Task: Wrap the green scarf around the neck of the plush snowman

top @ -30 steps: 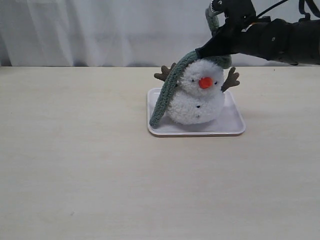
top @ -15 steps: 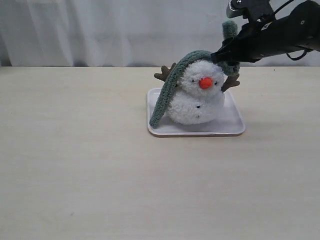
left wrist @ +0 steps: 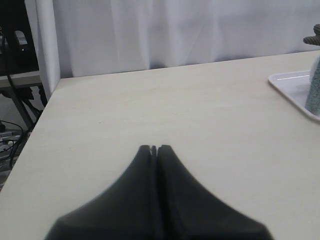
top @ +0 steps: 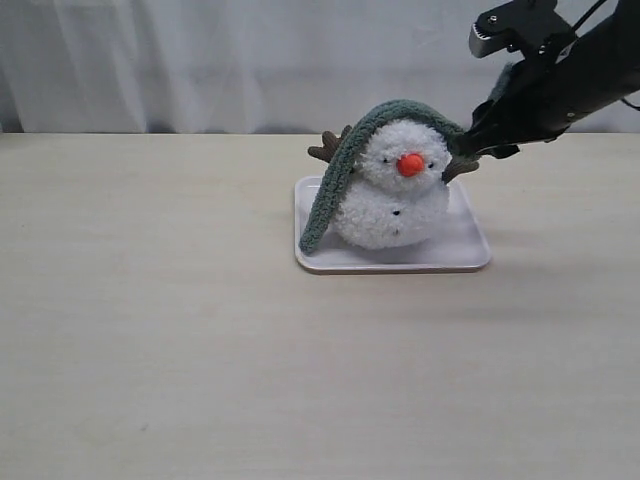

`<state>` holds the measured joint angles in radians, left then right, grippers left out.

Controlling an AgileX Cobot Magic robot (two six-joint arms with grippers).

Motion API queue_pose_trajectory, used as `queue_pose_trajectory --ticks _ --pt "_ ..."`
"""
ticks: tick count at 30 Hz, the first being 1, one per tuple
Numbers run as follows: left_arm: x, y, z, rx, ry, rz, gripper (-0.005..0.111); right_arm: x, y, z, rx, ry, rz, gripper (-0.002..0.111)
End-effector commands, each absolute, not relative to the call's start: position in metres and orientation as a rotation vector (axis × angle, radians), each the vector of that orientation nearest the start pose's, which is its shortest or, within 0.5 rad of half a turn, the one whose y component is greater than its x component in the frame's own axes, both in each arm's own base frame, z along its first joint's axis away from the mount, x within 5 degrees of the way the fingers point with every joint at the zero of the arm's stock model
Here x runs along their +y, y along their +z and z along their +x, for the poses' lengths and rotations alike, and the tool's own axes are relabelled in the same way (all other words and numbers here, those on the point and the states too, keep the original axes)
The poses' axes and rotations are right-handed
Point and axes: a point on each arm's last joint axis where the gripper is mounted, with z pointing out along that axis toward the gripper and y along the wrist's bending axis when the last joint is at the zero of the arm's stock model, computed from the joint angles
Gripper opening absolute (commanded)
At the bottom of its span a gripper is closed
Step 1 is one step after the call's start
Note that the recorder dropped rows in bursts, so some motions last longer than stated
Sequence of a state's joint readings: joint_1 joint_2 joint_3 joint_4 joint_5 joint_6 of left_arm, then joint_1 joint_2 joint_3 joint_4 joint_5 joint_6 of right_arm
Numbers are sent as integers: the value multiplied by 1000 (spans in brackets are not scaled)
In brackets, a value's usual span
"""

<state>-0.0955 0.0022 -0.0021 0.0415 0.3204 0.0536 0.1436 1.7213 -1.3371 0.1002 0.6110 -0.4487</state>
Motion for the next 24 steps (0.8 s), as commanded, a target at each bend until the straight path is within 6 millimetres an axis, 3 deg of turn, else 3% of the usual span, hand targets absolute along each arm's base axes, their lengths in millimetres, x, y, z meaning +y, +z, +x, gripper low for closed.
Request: queue_pose_trajectory --ticks 1,12,17,22,24 --pt "-4 185 54 1785 7 155 0 52 285 363 2444 -77 -692 54" --pt "-4 185 54 1785 7 155 0 53 290 334 2628 -8 -830 54" --pt "-4 185 54 1785 7 155 0 54 290 339 2559 -28 -838 54" --pt "-4 185 54 1785 7 155 0 57 271 344 2402 -50 -918 54" --pt "-4 185 54 1785 7 155 0 56 266 349 2348 -59 -797 54"
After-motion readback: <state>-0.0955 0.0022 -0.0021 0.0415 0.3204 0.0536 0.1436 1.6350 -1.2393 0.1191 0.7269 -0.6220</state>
